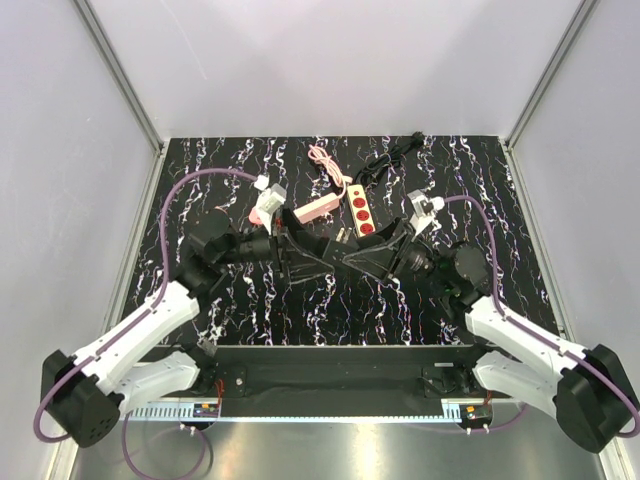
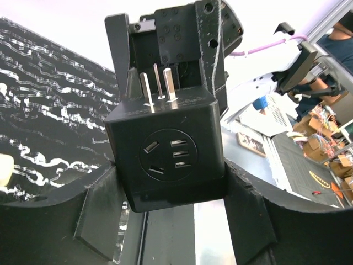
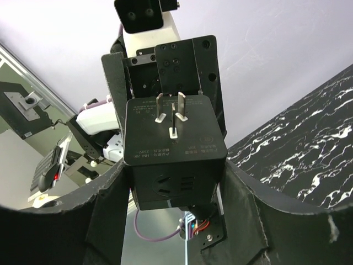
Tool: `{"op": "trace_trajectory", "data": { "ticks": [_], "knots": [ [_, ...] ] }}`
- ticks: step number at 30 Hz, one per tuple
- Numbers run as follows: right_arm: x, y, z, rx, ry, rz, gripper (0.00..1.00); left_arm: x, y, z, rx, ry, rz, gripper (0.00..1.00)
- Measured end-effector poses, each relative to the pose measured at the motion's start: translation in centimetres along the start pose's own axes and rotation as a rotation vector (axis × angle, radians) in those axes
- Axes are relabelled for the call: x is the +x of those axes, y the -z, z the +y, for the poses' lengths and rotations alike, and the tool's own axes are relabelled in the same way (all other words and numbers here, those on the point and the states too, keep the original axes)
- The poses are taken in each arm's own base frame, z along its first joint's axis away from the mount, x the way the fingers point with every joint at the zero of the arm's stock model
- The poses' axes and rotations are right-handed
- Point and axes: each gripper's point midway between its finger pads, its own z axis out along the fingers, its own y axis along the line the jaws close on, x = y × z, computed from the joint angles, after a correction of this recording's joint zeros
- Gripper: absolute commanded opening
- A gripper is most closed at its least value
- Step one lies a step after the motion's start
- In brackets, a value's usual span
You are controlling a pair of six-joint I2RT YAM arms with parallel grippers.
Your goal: Insert the plug
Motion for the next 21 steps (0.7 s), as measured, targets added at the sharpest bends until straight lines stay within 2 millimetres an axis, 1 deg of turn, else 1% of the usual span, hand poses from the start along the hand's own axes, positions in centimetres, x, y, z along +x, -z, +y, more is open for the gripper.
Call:
{"op": "trace_trajectory", "data": {
  "ticks": [2,6,9,12,21],
  "knots": [
    [0.4,0.3,0.4,-0.004,0.009,0.021,0.00,0.3,0.3,-0.1,-0.023,-0.010,0.008,0.80],
    [0.8,0.9,1.1,-0.005,0.045,0.056,0.00,0.4,1.2,-0.6,-0.060,-0.027,0.012,0.82],
    [1.4,1.3,1.3,-0.003,0.071,0.094,0.00,0.1,1.3,-0.8,-0.070,-0.021,0.030,0.82],
    [2.0,1.2,1.1,-0.004,0.074,0.143,0.00,-0.2,1.0,-0.7,-0.073,-0.010,0.046,0.81],
    [4.2,1.3,0.0,-0.006,0.017,0.269,0.00,0.7,0.7,0.1,-0.066,0.029,0.085,0.78]
  ]
}}
